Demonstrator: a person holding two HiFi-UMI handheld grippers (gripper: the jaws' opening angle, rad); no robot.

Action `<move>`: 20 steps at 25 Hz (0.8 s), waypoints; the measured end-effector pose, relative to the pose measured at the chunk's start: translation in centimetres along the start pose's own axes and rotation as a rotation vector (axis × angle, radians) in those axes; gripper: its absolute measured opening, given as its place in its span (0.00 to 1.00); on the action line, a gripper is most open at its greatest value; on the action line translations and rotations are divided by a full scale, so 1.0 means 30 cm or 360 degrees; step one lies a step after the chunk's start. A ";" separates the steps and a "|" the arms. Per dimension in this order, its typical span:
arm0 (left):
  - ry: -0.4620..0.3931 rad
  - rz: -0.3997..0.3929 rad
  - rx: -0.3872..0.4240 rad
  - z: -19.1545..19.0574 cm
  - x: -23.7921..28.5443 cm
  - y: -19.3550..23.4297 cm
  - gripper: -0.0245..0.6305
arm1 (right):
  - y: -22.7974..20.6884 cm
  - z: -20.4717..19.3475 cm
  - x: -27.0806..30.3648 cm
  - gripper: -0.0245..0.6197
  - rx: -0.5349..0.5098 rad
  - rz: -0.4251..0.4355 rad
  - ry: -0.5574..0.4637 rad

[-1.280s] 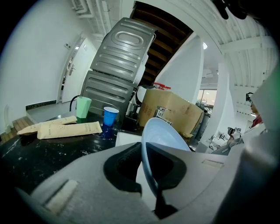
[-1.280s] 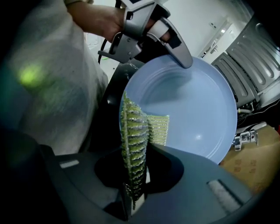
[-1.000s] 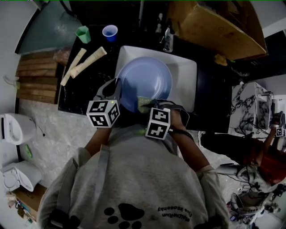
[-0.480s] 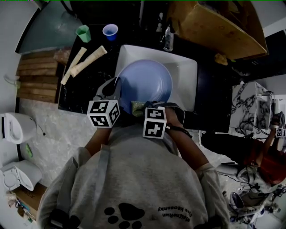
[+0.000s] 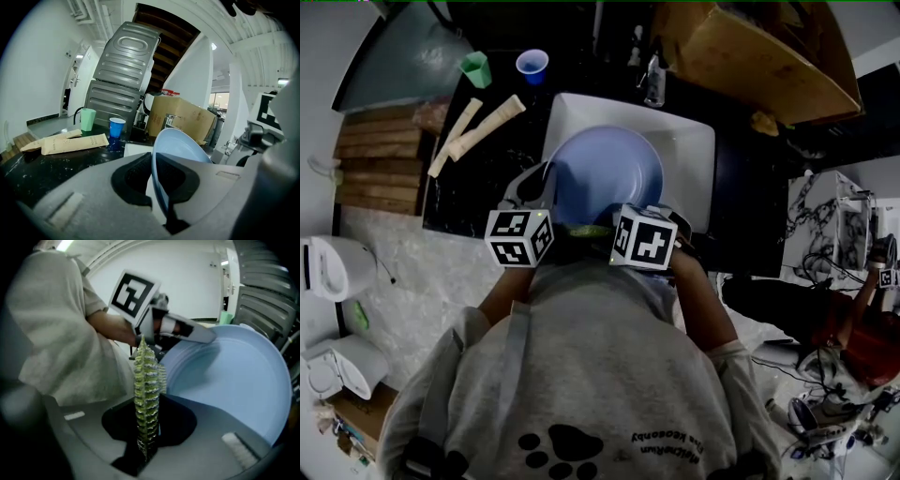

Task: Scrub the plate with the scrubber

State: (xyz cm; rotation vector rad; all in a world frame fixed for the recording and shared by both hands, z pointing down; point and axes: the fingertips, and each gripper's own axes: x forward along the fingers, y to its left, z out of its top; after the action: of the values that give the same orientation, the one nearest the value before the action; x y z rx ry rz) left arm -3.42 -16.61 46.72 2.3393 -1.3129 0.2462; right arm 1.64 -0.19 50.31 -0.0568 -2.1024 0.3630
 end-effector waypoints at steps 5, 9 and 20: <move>0.0023 -0.0002 -0.0048 -0.015 0.011 0.007 0.07 | -0.145 -0.021 -0.178 0.14 0.0237 -0.0311 -0.0314; 0.0055 -0.0007 -0.0093 -0.030 0.028 0.020 0.07 | -0.204 -0.049 -0.267 0.14 0.0397 -0.0487 -0.0491; 0.0163 -0.0062 -0.0190 -0.057 0.140 0.021 0.07 | -0.312 -0.062 -0.383 0.14 0.0668 -0.0847 -0.1011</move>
State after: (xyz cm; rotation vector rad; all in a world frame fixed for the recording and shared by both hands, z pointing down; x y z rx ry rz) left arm -1.61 -19.31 49.93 2.2199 -1.1989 0.2640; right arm 10.28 -10.79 44.35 0.9565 -2.4884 0.5315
